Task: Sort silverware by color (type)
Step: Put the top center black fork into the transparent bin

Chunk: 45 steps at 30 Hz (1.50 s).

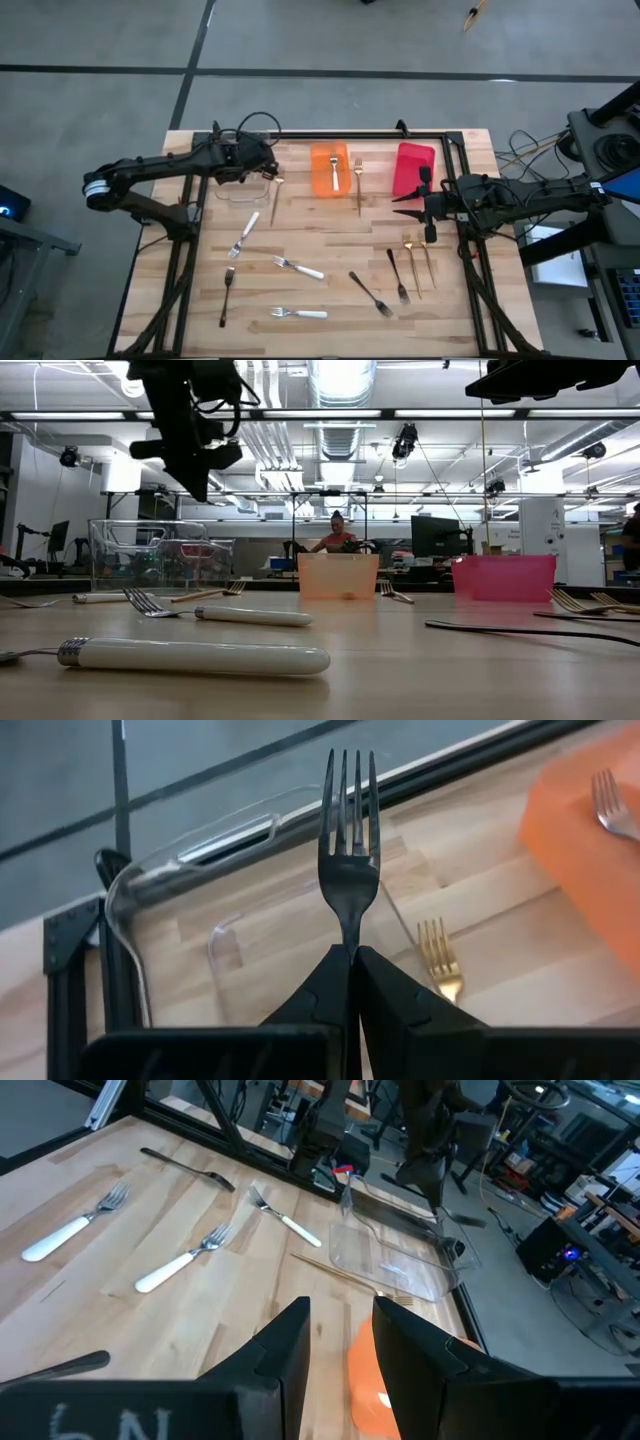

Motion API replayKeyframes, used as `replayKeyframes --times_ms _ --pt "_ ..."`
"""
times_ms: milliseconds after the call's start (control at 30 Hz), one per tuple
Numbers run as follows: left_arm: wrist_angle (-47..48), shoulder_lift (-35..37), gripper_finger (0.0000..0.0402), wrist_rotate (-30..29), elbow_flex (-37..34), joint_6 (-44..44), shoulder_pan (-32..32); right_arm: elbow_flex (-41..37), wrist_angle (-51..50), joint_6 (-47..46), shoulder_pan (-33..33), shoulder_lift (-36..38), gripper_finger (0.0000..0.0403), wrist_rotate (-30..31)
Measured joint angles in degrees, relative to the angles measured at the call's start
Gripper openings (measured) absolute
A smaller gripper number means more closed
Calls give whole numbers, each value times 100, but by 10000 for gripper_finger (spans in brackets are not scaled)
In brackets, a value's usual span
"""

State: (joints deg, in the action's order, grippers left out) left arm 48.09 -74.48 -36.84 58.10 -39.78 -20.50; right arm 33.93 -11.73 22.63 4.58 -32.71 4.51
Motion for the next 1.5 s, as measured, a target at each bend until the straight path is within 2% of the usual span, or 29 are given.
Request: replayKeyframes --times_ms 167,333,800,1033,1500 --pt "5 64 0 -13 -192 -447 -25 0 0 -2 0 0 102 2" --pt "-8 -37 0 -283 -258 -487 -41 0 -5 -7 0 0 102 2" --pt "222 -33 0 -336 -376 -434 -149 -7 29 -11 0 0 102 15" --pt "210 -2 0 -332 -734 -639 -213 -9 45 -48 0 0 102 15" --pt "201 0 0 -376 -813 -914 -213 -11 44 -11 0 0 102 13"
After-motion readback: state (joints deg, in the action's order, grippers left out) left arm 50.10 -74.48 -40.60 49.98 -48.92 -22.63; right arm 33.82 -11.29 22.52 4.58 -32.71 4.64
